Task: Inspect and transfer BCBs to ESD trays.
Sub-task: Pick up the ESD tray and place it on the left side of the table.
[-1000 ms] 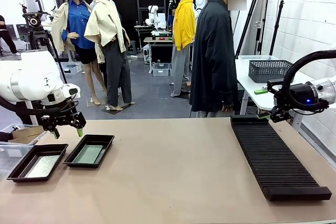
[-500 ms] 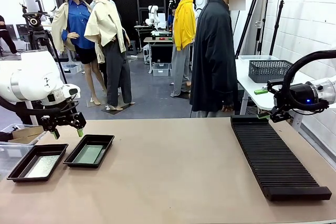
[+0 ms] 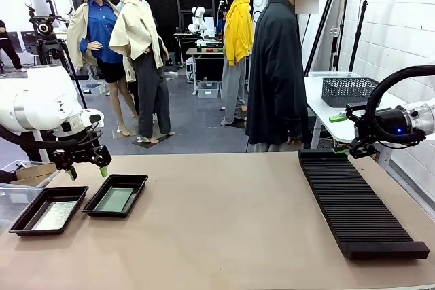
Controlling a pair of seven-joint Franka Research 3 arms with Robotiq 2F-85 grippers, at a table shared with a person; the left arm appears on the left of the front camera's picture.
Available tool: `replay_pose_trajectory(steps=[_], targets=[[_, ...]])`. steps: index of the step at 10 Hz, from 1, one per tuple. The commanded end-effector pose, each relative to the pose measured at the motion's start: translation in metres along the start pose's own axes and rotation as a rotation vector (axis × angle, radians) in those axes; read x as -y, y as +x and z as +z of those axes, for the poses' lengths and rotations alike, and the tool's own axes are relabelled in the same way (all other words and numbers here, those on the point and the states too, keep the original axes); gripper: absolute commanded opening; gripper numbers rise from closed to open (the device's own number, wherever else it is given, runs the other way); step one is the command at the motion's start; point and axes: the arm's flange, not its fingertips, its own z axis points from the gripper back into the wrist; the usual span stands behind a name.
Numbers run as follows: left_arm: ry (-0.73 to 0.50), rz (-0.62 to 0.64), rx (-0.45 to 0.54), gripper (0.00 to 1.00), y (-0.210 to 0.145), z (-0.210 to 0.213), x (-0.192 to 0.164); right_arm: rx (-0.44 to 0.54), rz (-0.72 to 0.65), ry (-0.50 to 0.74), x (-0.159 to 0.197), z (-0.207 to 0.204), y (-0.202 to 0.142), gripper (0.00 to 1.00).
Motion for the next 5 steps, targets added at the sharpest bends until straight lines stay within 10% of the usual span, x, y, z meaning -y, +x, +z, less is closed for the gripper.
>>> replay_pose_trajectory(steps=[1,5], targets=[[-0.011,0.009,-0.004,1.0,-0.001,0.0,-0.001,0.005,-0.006,-0.01,0.0,-0.002,-0.002,1.0],[-0.104,0.022,-0.044,1.0,-0.003,0.006,-0.013,0.005,-0.006,-0.01,0.0,-0.002,-0.002,1.0]])
